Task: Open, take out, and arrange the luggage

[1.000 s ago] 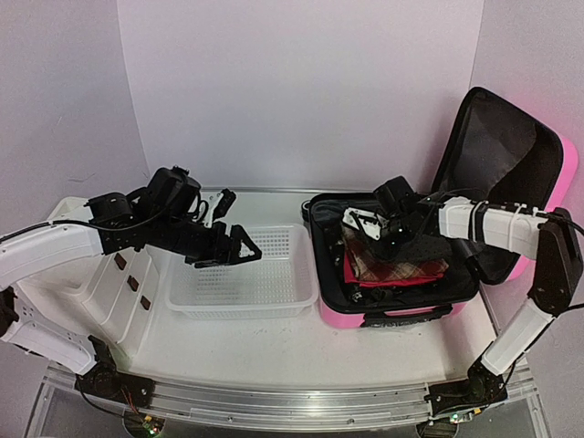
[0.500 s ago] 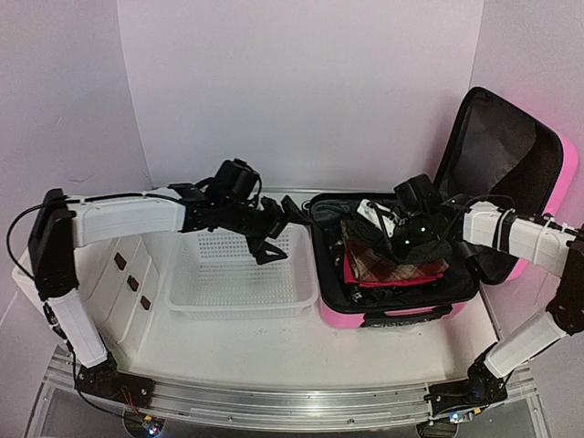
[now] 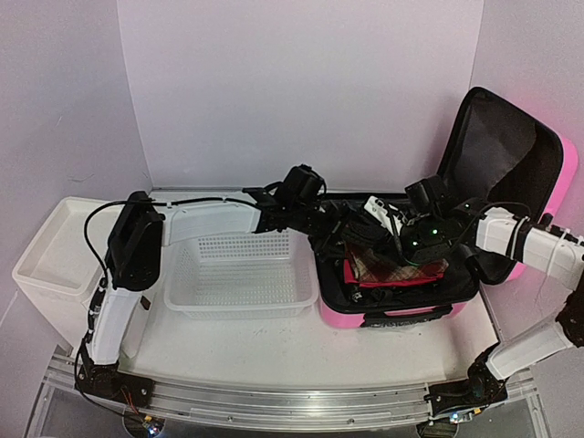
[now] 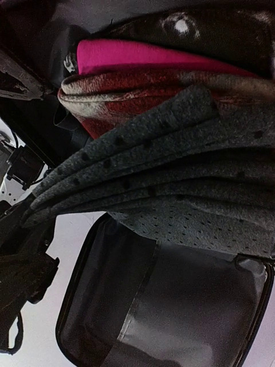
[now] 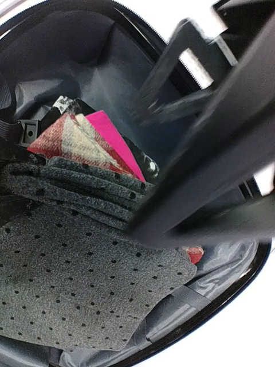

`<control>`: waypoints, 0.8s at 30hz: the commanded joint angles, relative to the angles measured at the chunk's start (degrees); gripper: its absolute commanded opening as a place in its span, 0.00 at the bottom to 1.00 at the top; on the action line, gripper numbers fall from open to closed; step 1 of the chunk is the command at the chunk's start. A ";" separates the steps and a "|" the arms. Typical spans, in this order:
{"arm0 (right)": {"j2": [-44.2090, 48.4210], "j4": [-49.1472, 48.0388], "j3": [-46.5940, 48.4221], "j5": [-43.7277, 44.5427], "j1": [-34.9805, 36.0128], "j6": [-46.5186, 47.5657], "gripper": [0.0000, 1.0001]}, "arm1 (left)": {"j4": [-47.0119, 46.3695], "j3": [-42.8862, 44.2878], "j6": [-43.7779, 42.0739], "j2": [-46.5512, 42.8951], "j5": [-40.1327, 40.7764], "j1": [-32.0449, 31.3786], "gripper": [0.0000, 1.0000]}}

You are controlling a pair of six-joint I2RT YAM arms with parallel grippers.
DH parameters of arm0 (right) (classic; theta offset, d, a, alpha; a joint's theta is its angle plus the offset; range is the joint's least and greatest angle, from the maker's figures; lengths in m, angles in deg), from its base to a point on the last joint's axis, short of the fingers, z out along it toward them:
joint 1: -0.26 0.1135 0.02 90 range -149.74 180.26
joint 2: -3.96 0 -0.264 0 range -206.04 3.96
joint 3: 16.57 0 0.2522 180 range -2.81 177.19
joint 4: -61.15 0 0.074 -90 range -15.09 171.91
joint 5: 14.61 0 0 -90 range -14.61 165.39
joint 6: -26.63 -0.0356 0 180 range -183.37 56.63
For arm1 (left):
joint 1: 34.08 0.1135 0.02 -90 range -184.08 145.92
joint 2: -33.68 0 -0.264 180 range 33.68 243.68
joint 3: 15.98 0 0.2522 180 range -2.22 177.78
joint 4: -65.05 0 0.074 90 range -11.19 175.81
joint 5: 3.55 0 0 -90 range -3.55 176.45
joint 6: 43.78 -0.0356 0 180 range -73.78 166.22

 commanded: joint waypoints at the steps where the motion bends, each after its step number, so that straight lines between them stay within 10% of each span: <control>1: 3.24 -4.28 -0.55 -2.68 0.43 -1.27 0.00 | -2.11 6.14 5.14 3.98 -0.41 -1.10 0.92; 13: 5.06 -4.56 -1.49 -5.86 0.51 -3.12 0.00 | -2.04 14.93 6.41 12.13 2.99 -2.02 0.62; 24: 5.68 -3.52 -1.38 -5.52 0.51 -2.38 0.00 | -0.98 0.76 -0.10 -3.15 9.20 -2.14 0.74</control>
